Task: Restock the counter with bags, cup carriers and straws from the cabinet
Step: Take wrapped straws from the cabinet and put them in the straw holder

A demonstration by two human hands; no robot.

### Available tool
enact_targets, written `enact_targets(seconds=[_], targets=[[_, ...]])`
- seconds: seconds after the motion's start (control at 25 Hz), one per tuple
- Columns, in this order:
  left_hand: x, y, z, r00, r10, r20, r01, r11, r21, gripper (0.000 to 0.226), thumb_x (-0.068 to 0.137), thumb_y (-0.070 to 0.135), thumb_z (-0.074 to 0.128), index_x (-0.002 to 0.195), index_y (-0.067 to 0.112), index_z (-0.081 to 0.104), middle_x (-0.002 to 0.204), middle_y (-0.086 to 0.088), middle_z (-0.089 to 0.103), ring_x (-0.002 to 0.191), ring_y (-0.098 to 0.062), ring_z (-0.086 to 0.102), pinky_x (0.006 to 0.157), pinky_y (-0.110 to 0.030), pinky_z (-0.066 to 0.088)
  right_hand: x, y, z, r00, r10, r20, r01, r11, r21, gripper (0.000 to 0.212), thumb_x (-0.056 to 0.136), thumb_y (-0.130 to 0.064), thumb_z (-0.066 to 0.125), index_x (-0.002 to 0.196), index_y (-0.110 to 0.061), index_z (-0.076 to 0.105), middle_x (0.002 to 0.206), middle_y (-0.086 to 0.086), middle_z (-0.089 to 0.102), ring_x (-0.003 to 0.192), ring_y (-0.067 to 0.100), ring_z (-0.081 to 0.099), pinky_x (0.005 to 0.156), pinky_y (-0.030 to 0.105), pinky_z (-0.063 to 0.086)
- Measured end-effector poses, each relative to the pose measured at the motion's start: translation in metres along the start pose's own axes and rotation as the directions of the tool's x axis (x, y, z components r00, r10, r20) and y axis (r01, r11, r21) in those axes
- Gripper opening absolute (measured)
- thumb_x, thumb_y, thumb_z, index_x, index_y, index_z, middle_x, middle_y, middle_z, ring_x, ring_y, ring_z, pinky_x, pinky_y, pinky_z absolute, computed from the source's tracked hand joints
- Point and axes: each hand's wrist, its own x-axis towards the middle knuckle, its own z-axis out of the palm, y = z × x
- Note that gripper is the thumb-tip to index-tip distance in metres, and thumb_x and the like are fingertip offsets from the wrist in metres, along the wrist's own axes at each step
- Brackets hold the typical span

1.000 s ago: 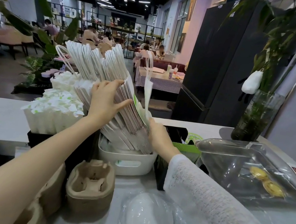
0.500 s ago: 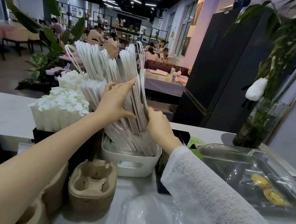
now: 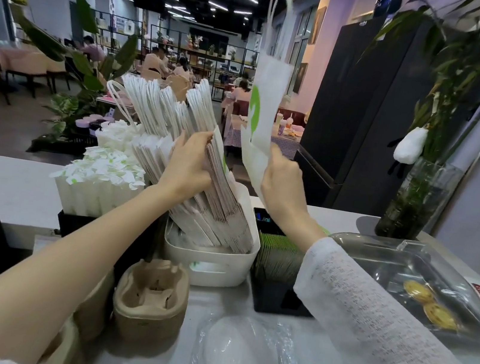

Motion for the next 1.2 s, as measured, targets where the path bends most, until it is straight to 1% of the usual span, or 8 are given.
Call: enact_targets(seconds=[0.12,0.28,0.48,0.64,0.72,0.84,1.0,1.2], targets=[[0.004,0.012,0.003,0.993,-0.116,0.039,0.122,0.944,-0.306,0.079,0.069,-0.009,0.053,0.144,0.006,0.031,0.147,-0.011,0.037,0.140,-0.028,0.032,0.113,-0.036,0.032,0.013,-0.011,-0.029,0.983,-0.031,-0.180,0.045,0.996,0.074,0.037,0.095,0.002,0.041,0.130,0.000,0.052,0.074,0.007,0.059,0.061,0.022,0.052,0.056,0.029,0.032],[0.004,0.033,0.017,0.963,-0.245,0.114,0.261,0.733,-0.628,0.069,0.079,-0.016,0.040,0.142,0.006,0.022,0.144,-0.012,0.031,0.142,-0.022,0.030,0.093,-0.020,0.043,0.025,-0.030,-0.052,0.945,-0.081,-0.318,0.147,0.971,0.191,0.033,0.097,0.000,0.040,0.128,0.004,0.052,0.064,-0.002,0.051,0.048,0.007,0.042,0.049,0.014,0.026],[0.001,0.028,0.031,0.924,-0.354,0.142,0.358,0.681,-0.639,0.068,0.072,-0.004,0.048,0.136,0.007,0.032,0.137,-0.011,0.038,0.126,-0.016,0.037,0.105,-0.048,0.044,0.029,-0.045,-0.042,0.929,-0.147,-0.339,0.225,0.953,0.201,0.037,0.098,0.002,0.042,0.134,0.002,0.050,0.073,0.008,0.063,0.049,0.011,0.048,0.046,0.020,0.035],[-0.004,0.011,0.027,0.905,-0.346,0.247,0.416,0.596,-0.687,0.062,0.078,-0.014,0.045,0.135,0.007,0.039,0.136,-0.014,0.049,0.131,-0.027,0.045,0.084,-0.032,0.056,0.029,-0.057,-0.035,0.902,-0.161,-0.401,0.288,0.916,0.280,0.034,0.099,0.001,0.043,0.132,0.005,0.050,0.086,0.010,0.069,0.053,0.011,0.056,0.047,0.018,0.041],[-0.005,0.005,0.026,0.891,-0.343,0.296,0.435,0.466,-0.771,0.057,0.085,-0.009,0.043,0.140,0.007,0.038,0.139,-0.013,0.050,0.129,-0.026,0.050,0.091,-0.034,0.054,0.030,-0.063,-0.028,0.911,-0.174,-0.374,0.292,0.913,0.286,0.030,0.099,0.001,0.043,0.126,0.007,0.054,0.082,-0.001,0.065,0.055,0.002,0.056,0.048,0.010,0.036],[-0.003,0.008,0.023,0.841,-0.444,0.309,0.424,0.186,-0.886,0.052,0.104,0.034,0.031,0.148,0.006,0.025,0.141,-0.016,0.047,0.124,-0.030,0.054,0.093,-0.037,0.051,0.022,-0.064,-0.009,0.951,-0.189,-0.246,0.249,0.937,0.245,0.037,0.097,0.004,0.042,0.133,0.003,0.049,0.077,0.004,0.064,0.056,0.006,0.053,0.055,0.012,0.037],[-0.003,0.011,0.025,0.835,-0.402,0.377,0.494,0.242,-0.835,0.058,0.099,0.057,0.016,0.131,0.019,0.045,0.119,-0.016,0.061,0.102,-0.026,0.062,0.093,-0.041,0.049,0.008,-0.053,0.014,0.986,-0.161,-0.037,0.164,0.979,0.120,0.059,0.093,0.005,0.044,0.149,-0.007,0.031,0.085,0.021,0.068,0.066,0.027,0.064,0.062,0.033,0.050],[-0.008,0.011,0.042,0.855,-0.255,0.452,0.519,0.451,-0.726,0.047,0.105,0.043,0.022,0.141,0.021,0.041,0.129,-0.005,0.061,0.119,-0.009,0.057,0.103,-0.035,0.046,0.003,-0.044,0.024,0.983,-0.115,0.144,0.117,0.993,-0.006,0.063,0.093,0.002,0.046,0.151,-0.013,0.026,0.091,0.015,0.070,0.083,0.032,0.066,0.073,0.037,0.050]])
